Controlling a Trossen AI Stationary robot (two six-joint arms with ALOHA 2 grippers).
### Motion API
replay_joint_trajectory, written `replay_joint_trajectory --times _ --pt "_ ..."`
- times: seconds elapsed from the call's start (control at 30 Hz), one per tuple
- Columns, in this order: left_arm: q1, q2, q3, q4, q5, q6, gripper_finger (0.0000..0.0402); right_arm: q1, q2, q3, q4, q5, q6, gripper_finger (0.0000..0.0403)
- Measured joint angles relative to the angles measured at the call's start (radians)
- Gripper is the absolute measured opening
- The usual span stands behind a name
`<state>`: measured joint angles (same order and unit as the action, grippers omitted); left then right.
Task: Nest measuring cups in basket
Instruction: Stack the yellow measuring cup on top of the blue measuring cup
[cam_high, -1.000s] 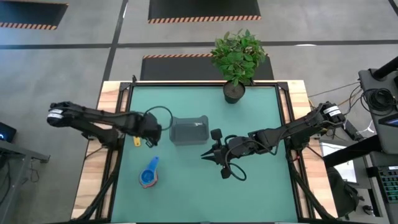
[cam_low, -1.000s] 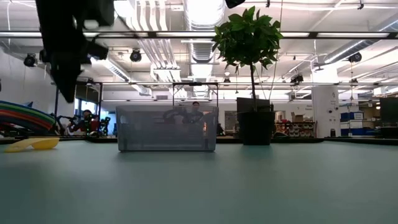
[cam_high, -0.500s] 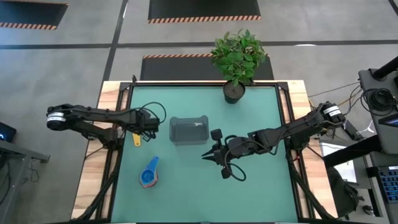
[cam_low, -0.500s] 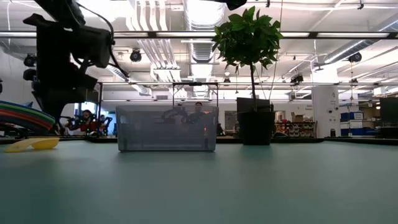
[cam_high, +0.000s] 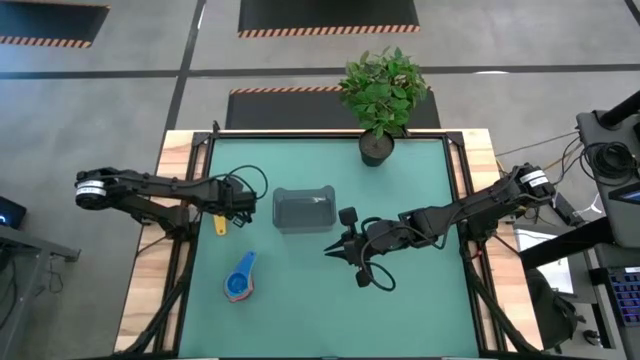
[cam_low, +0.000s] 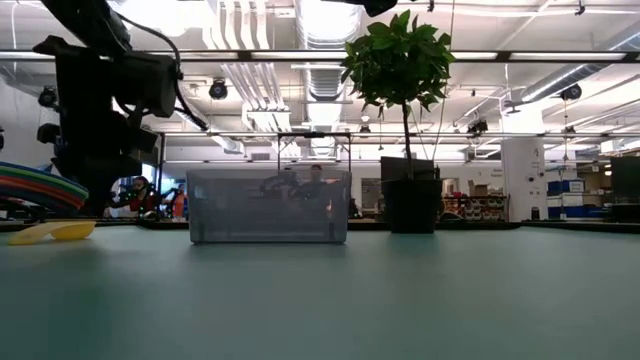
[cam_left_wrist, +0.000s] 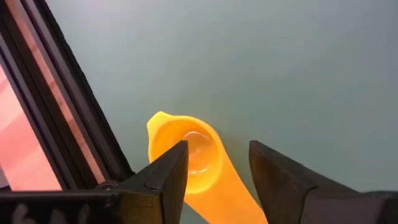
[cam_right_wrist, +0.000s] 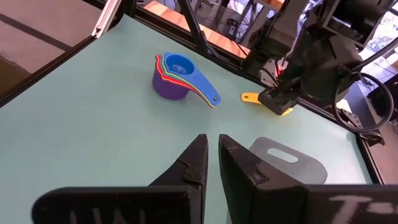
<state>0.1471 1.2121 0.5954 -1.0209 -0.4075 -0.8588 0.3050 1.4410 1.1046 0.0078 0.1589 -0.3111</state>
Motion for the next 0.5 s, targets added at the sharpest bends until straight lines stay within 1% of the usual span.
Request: replay_joint_trajectory --times 0.1,0.23,0.5 --pt "0.001 0.0 -0.02 0.02 -0.001 -0.006 0.0152 0.0 0.0 0.0 -0.001 0.0 0.0 0.0027" --pt "0.001 0.0 -0.054 0.064 -0.003 -0.016 0.0141 0.0 0.0 0.0 -0.002 0.0 0.0 0.0028" --pt "0.0 0.0 -0.071 0.078 -0.023 -0.041 0.0099 0.0 0.0 0.0 -0.002 0.0 0.0 0.0028"
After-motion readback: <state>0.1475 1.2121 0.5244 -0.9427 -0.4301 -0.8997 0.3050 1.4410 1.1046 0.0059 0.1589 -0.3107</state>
